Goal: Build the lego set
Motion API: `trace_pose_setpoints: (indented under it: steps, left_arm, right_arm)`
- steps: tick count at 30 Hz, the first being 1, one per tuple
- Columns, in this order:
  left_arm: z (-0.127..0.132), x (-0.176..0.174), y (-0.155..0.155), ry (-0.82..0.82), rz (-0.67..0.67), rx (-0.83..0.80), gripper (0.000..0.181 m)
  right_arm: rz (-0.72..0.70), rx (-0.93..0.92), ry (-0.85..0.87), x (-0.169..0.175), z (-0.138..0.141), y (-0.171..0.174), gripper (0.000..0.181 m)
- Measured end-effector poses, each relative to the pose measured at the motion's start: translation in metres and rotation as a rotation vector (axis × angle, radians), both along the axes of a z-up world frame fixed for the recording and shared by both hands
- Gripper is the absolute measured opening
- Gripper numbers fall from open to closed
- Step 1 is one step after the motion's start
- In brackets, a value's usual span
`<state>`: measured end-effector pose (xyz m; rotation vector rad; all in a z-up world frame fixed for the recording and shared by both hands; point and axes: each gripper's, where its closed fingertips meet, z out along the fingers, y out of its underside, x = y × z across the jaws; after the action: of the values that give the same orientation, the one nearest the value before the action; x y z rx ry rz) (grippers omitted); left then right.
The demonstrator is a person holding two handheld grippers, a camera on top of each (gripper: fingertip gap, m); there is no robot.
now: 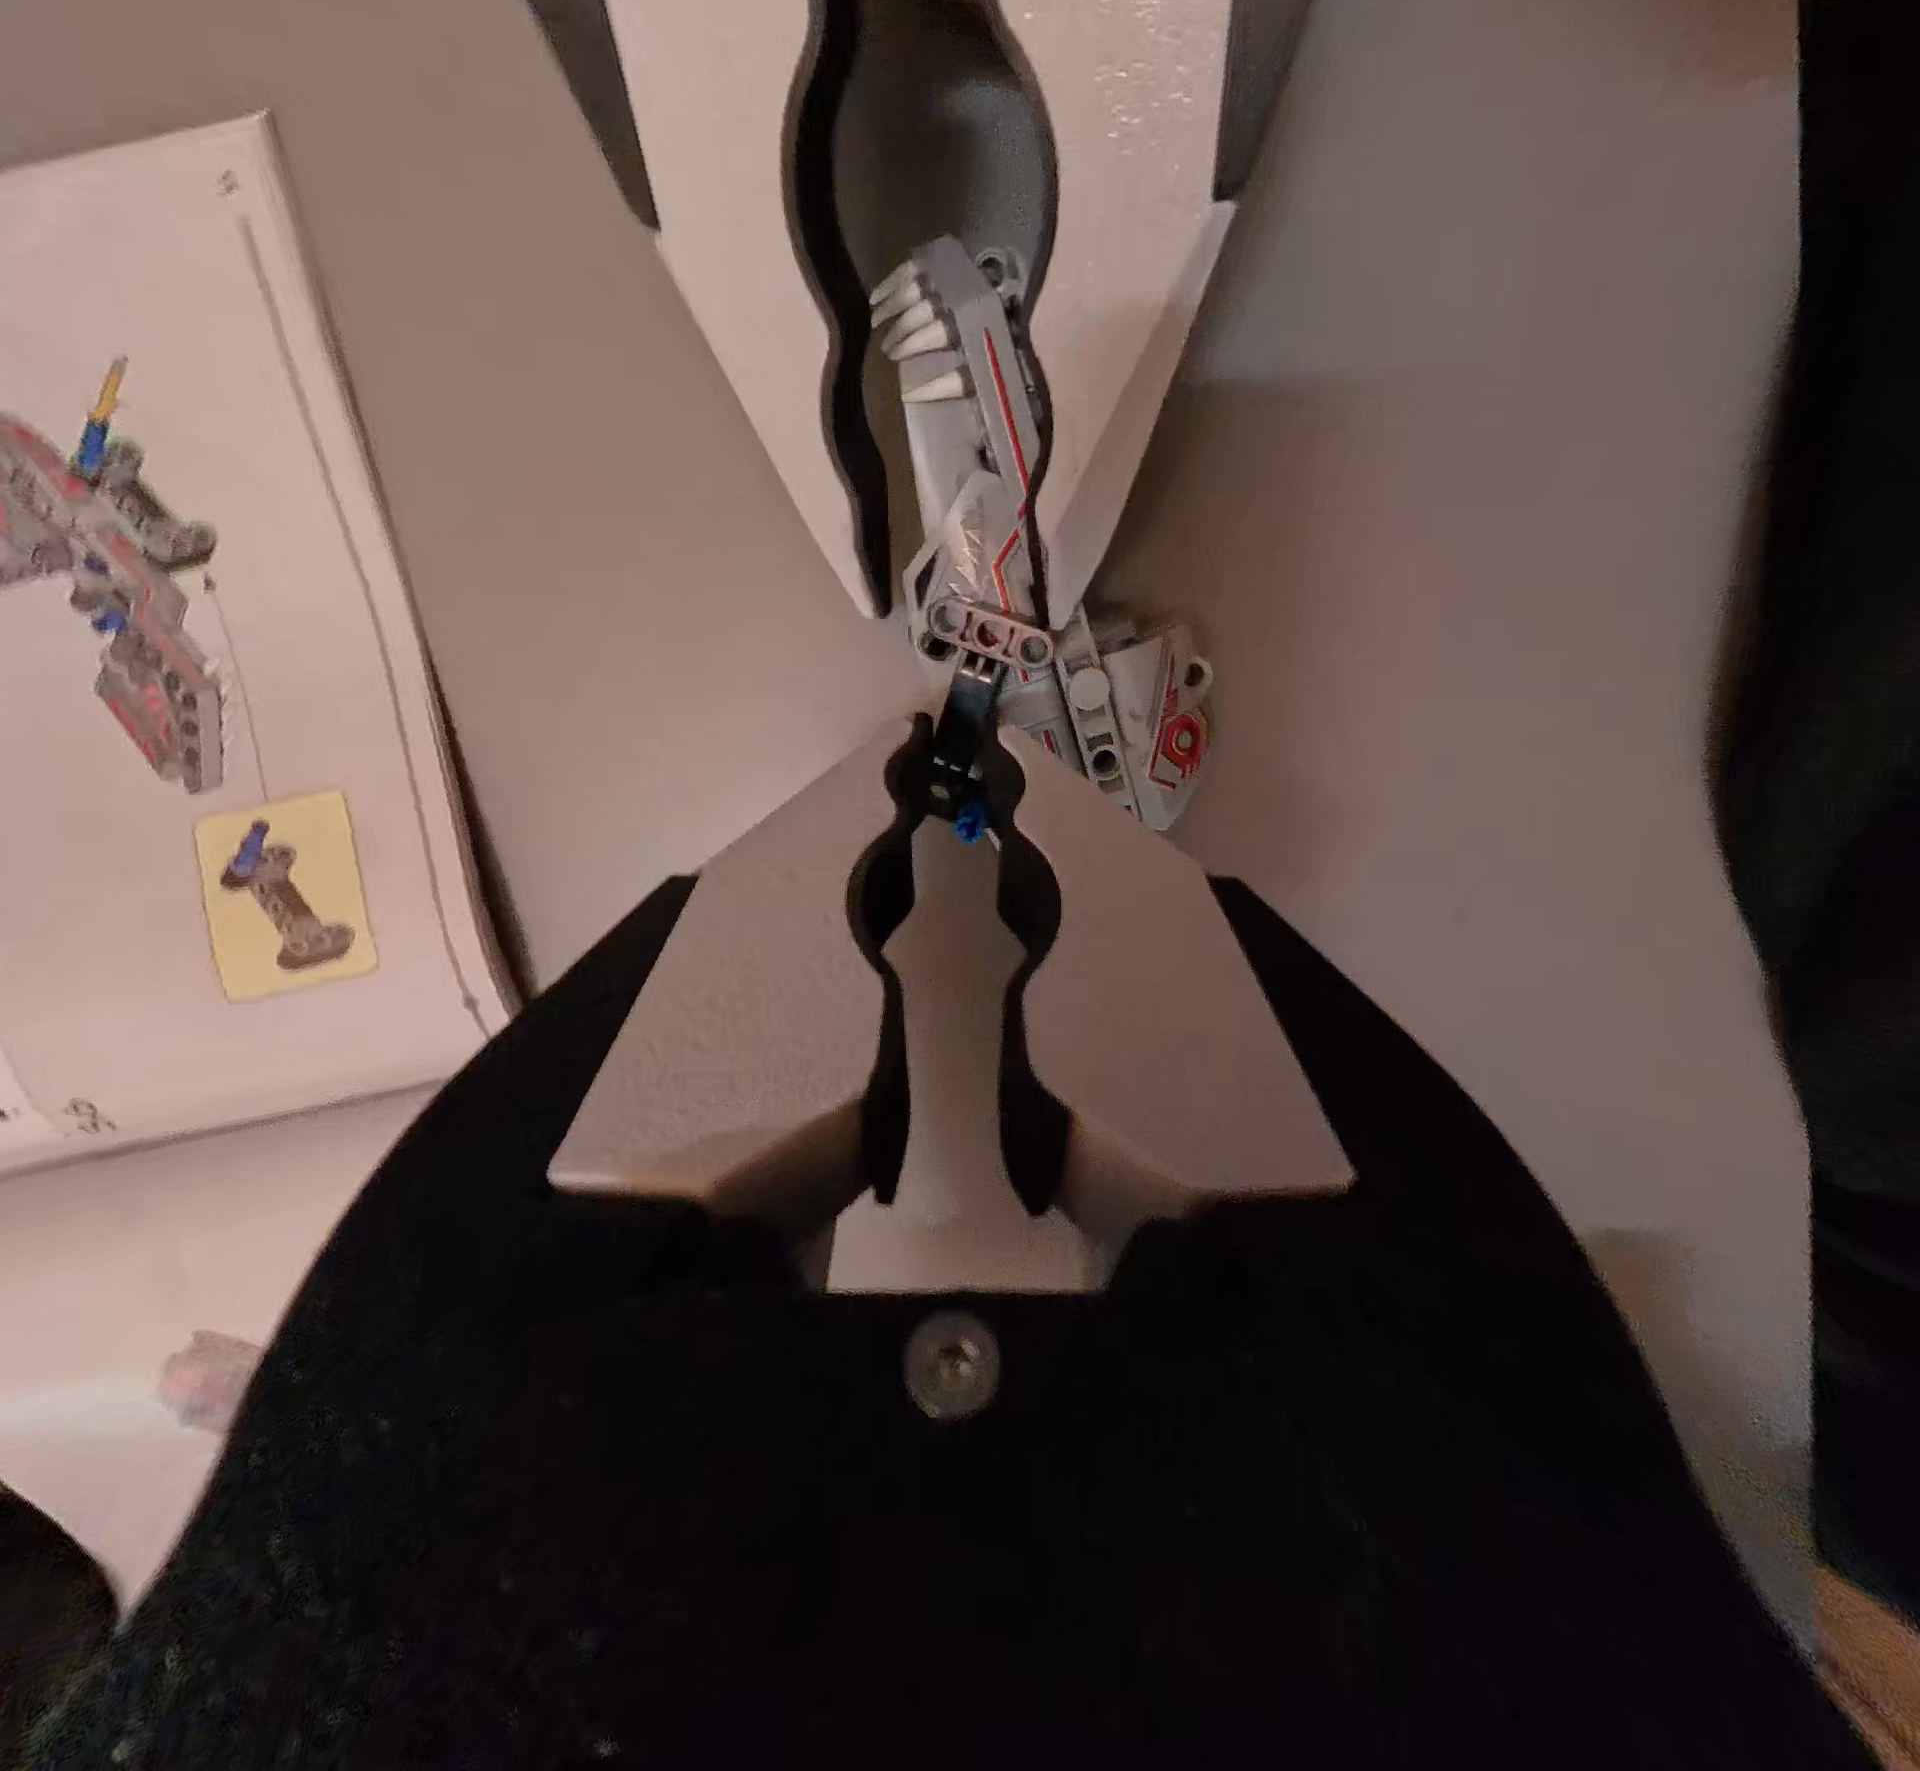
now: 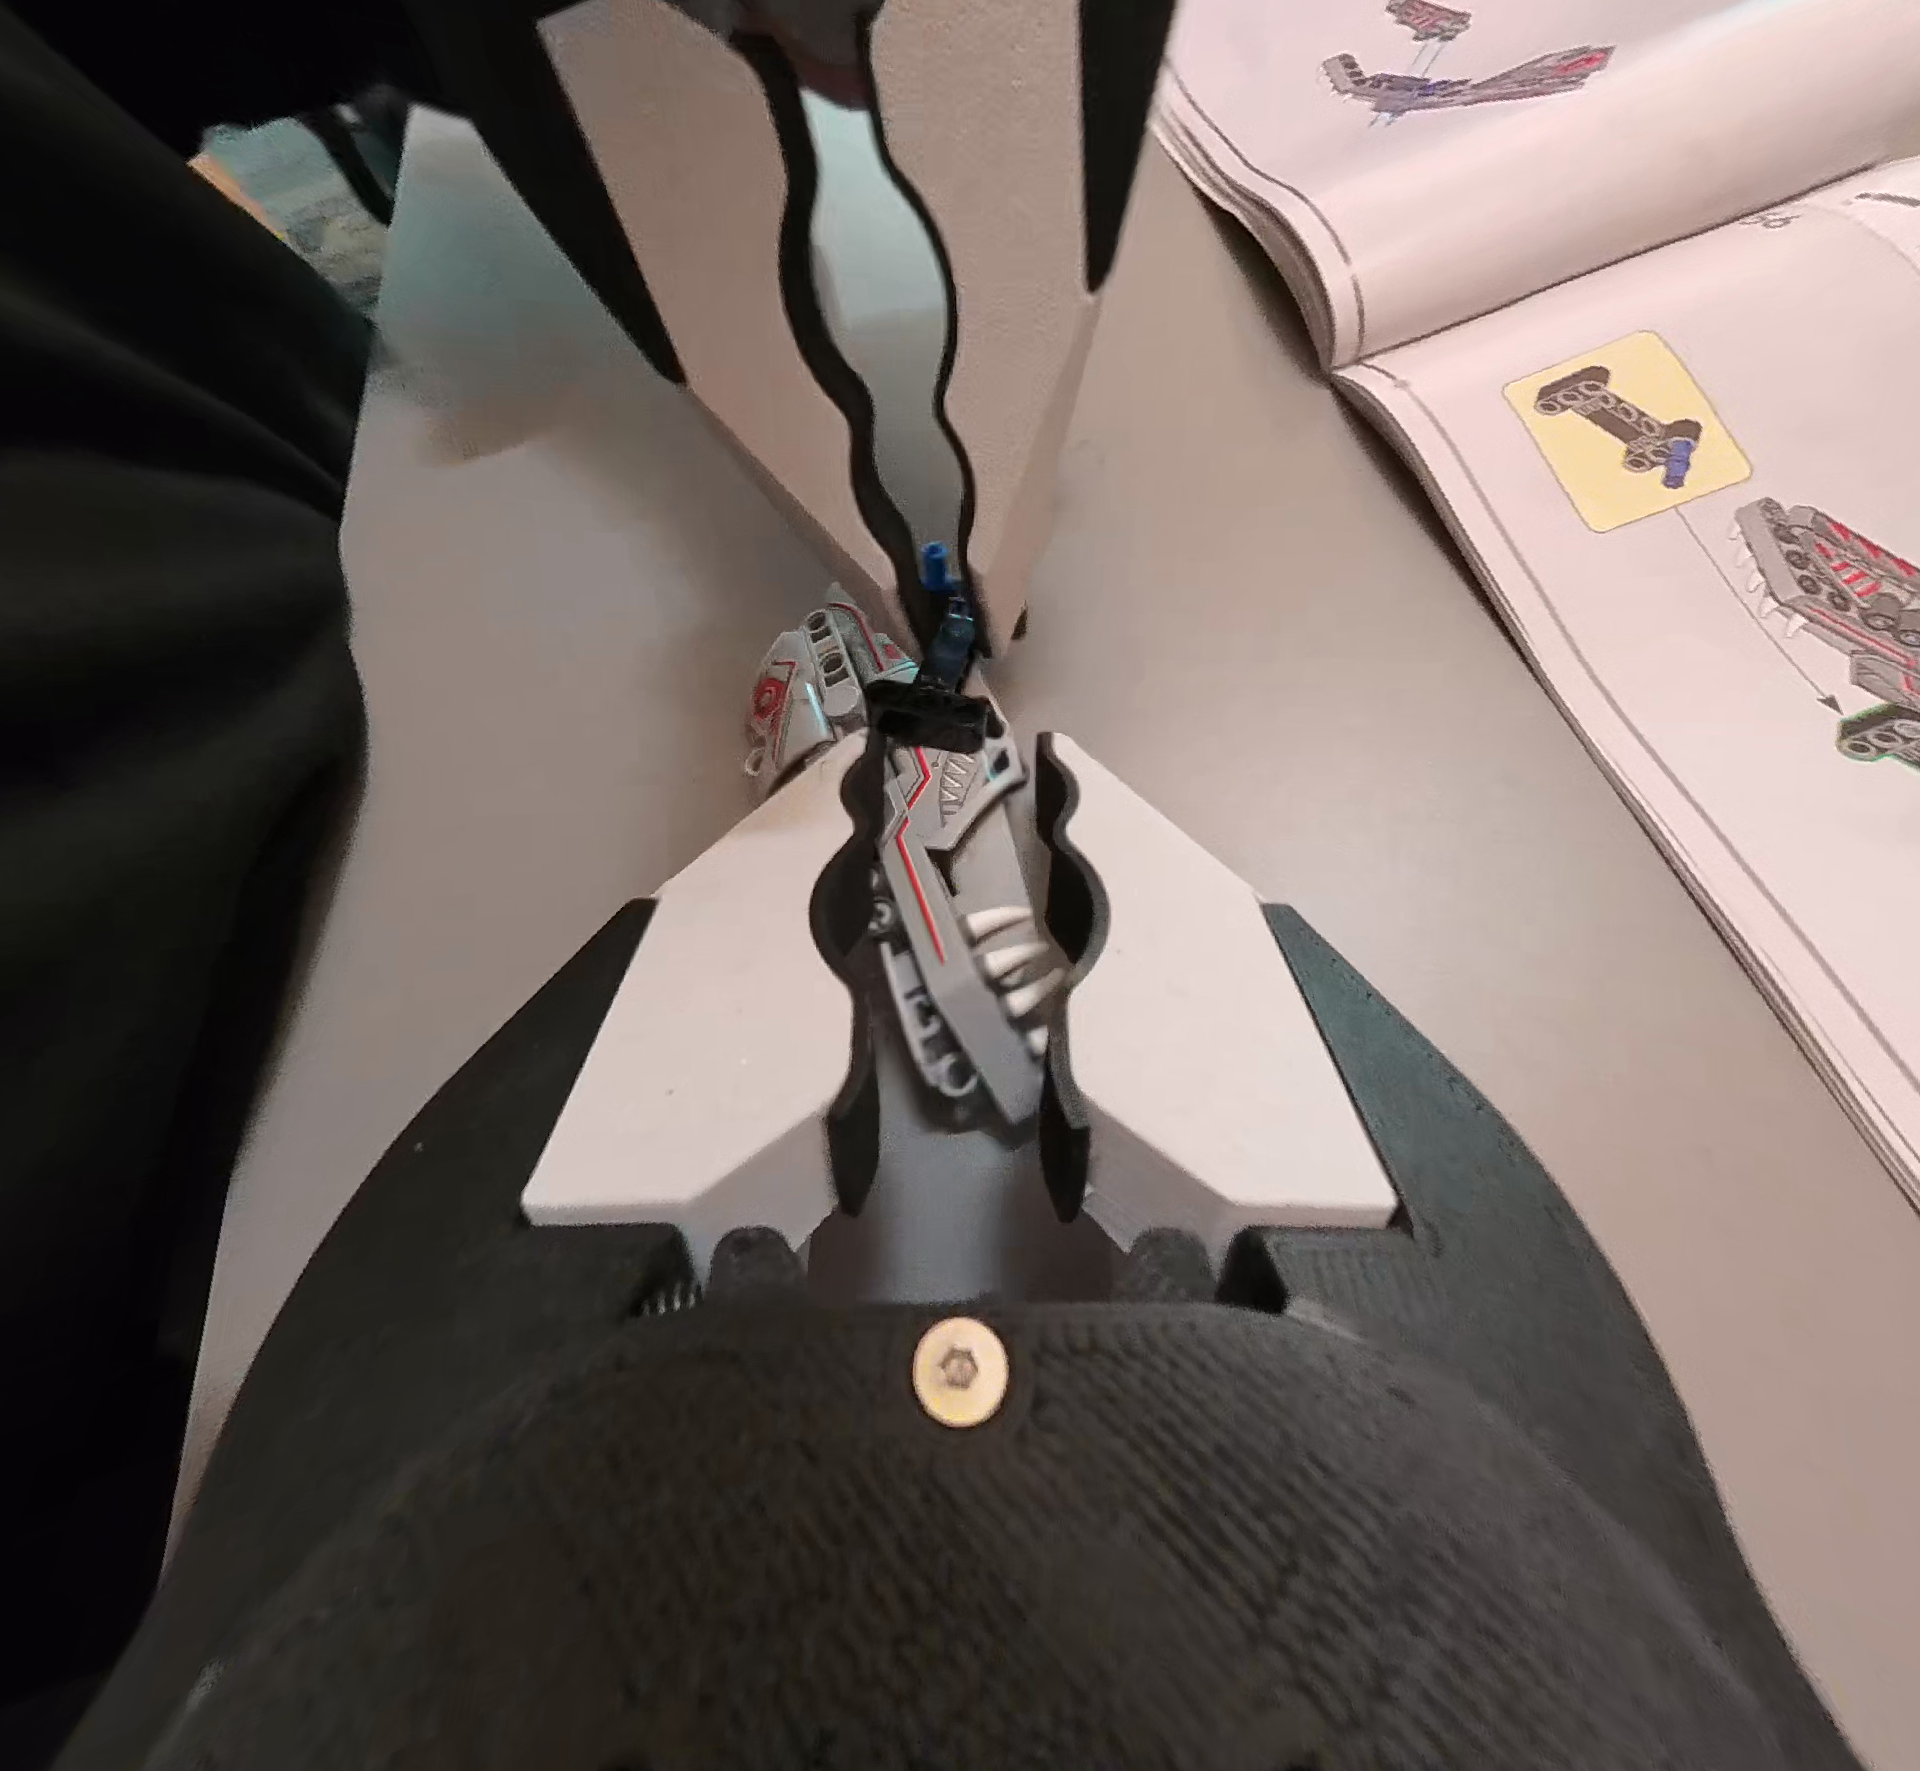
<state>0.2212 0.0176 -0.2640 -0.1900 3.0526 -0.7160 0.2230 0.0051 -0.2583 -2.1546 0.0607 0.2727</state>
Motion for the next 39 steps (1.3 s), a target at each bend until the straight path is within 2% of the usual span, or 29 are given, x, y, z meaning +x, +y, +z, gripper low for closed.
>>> trace_pose_setpoints:
  steps: [4, 8, 13, 21, 28, 33, 35, 39]
  left_arm:
    - [0.004, 0.006, 0.004, 0.002, 0.167, -0.034, 0.006]
    - [0.005, 0.011, 0.007, -0.003, 0.324, -0.047, 0.005]
    - [0.0, 0.01, 0.009, -0.03, 0.424, -0.022, 0.005]
    - [0.0, 0.008, 0.004, -0.054, 0.457, -0.032, 0.005]
    - [0.0, 0.006, 0.004, -0.054, 0.468, -0.035, 0.005]
    - [0.0, 0.004, 0.003, -0.022, 0.467, -0.06, 0.005]
    - [0.0, 0.003, 0.001, 0.003, 0.467, -0.079, 0.005]
    - [-0.002, 0.001, 0.0, 0.048, 0.472, -0.104, 0.005]
  right_arm:
    - [-0.016, -0.004, 0.004, 0.003, -0.001, -0.001, 0.026]
    - [-0.032, -0.006, -0.013, 0.006, -0.001, 0.0, 0.033]
    - [-0.043, 0.013, -0.055, 0.011, 0.002, 0.003, 0.038]
    - [0.094, 0.019, -0.001, 0.013, 0.009, 0.006, 0.034]
    - [0.266, -0.046, -0.014, 0.004, -0.002, 0.008, 0.03]
    - [0.281, 0.037, -0.001, 0.002, 0.009, 0.013, 0.029]
    - [0.273, 0.027, -0.012, 0.005, 0.006, 0.013, 0.022]
    - [0.281, 0.039, -0.007, 0.003, 0.005, 0.012, 0.022]
